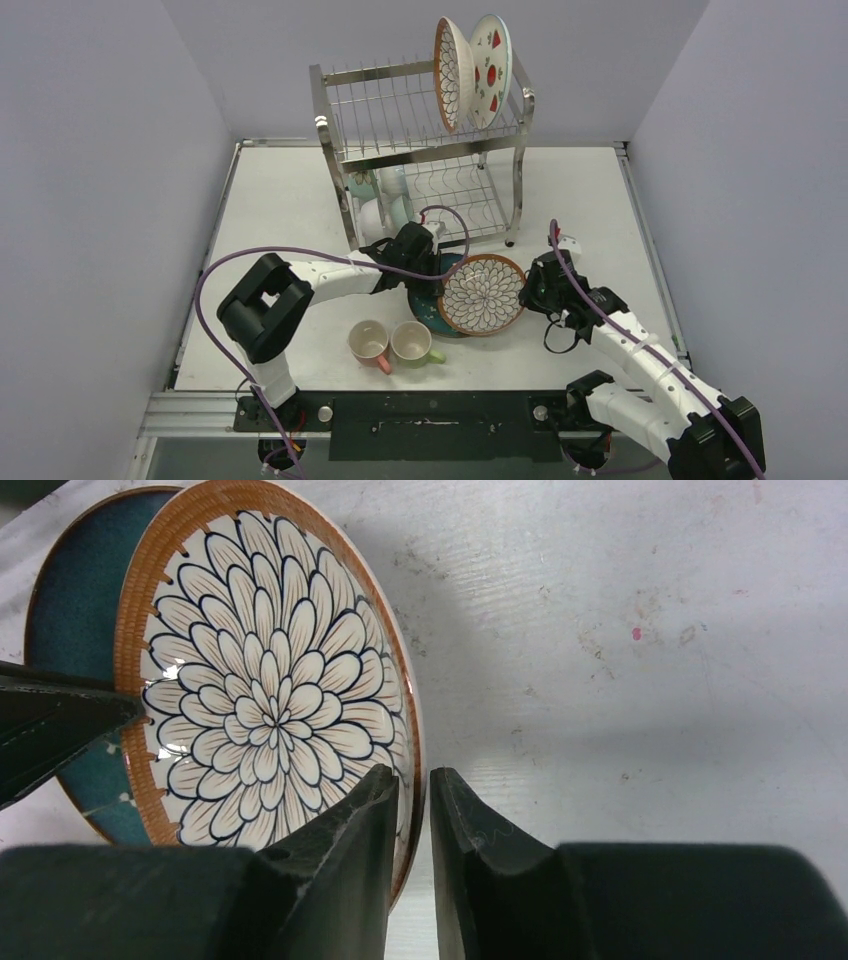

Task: Load the mixed dishes into the dish rack
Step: Pick up the plate at the center of the board.

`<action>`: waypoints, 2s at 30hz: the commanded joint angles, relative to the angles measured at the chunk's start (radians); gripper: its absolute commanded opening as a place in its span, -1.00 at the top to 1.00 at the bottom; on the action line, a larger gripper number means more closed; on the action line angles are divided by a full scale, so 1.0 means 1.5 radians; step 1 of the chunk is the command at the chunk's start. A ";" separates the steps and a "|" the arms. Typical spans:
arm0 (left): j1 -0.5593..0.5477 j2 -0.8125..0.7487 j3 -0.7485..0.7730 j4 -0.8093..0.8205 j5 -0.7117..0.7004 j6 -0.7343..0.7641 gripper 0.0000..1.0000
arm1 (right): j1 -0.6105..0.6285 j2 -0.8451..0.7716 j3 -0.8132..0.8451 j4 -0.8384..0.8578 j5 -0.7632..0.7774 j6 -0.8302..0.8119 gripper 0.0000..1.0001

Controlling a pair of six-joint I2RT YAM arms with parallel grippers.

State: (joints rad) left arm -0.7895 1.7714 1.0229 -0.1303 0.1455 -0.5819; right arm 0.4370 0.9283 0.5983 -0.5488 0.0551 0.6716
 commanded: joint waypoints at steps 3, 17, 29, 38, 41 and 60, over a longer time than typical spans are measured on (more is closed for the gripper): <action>-0.008 0.022 0.009 -0.007 -0.007 0.016 1.00 | -0.004 0.006 -0.029 0.049 0.012 0.019 0.51; -0.008 0.021 0.005 -0.004 -0.007 0.015 1.00 | -0.014 0.023 -0.114 0.169 -0.069 0.111 0.21; -0.009 0.020 0.003 0.000 -0.004 0.015 1.00 | -0.024 -0.005 -0.123 0.182 -0.091 0.140 0.94; -0.008 -0.014 0.010 -0.015 -0.011 0.019 1.00 | -0.027 -0.065 -0.083 0.132 -0.096 0.128 1.00; -0.009 -0.042 0.027 -0.042 -0.018 0.027 0.94 | -0.027 -0.086 -0.053 0.099 -0.092 0.114 1.00; -0.008 -0.287 0.031 -0.151 -0.045 0.055 -0.04 | -0.025 -0.175 0.132 -0.054 -0.058 0.049 1.00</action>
State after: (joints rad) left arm -0.8028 1.4311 1.0519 -0.3187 0.0788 -0.5159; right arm 0.4000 0.7090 0.6685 -0.7166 -0.0284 0.7506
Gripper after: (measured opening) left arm 0.493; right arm 0.154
